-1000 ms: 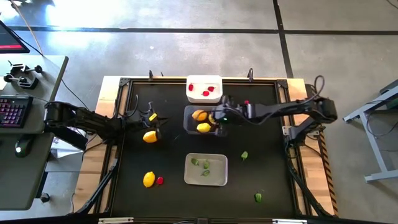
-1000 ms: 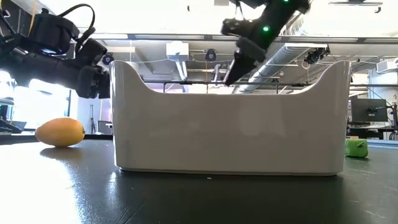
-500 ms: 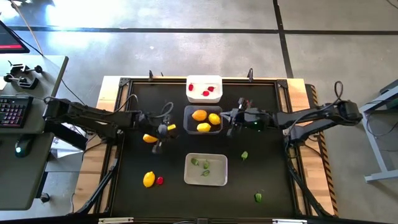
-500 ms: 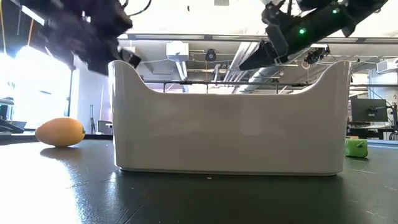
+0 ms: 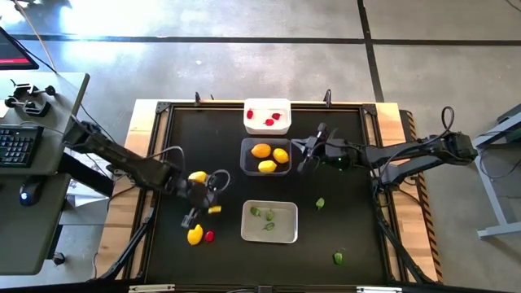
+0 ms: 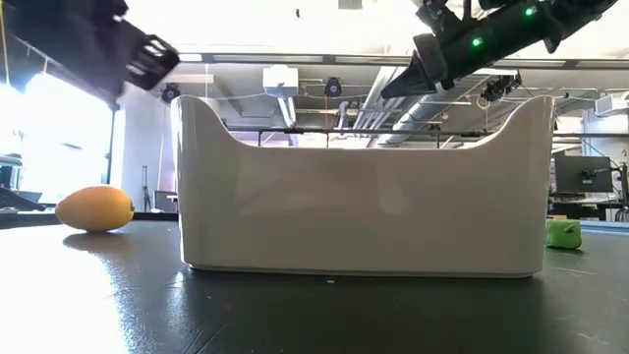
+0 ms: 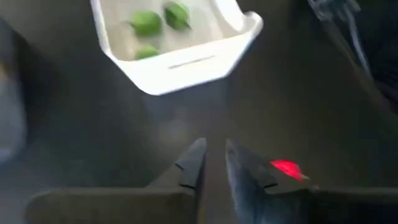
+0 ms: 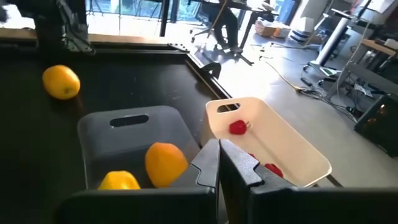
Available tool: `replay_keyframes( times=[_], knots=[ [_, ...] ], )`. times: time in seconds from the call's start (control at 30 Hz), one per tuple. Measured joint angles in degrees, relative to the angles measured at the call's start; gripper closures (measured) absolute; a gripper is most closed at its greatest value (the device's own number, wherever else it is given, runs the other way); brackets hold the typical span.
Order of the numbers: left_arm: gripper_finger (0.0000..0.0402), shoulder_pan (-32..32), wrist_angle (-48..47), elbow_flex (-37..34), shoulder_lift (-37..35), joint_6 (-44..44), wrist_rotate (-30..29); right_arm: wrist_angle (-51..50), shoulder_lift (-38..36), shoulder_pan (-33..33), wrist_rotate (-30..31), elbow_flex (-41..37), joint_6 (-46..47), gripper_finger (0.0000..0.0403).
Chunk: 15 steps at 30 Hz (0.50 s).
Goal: Sort produce into baskets
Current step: Put the red chili pepper into the white bin
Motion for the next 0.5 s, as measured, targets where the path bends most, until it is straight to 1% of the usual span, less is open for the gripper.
replay_keyframes(
  times=[0.1, 0.2, 0.3, 0.5],
  knots=[
    [0.0322, -4.05, -2.57, 2.28, 2.47, -4.80, 0.03, 0.23, 0.00, 0.13, 0.30, 0.00, 1.59, 0.0403],
    [0.0290, -7.89, -4.38, 4.46, 6.50, -8.86, 0.02, 0.08, 0.00, 1.03, 0.30, 0.00, 3.52, 0.0403],
    [0.0261, -10.73, -6.25, 7.37, 11.33, -10.56, -0.49, -0.49, 0.15, 2.78, 0.64, 0.00, 3.84, 0.0403],
    [0.0220, -13.11, -6.46, 11.80, 18.70, -11.28, -1.68, -0.43, 0.15, 6.49, 6.85, 0.00, 3.72, 0.0403]
  ],
)
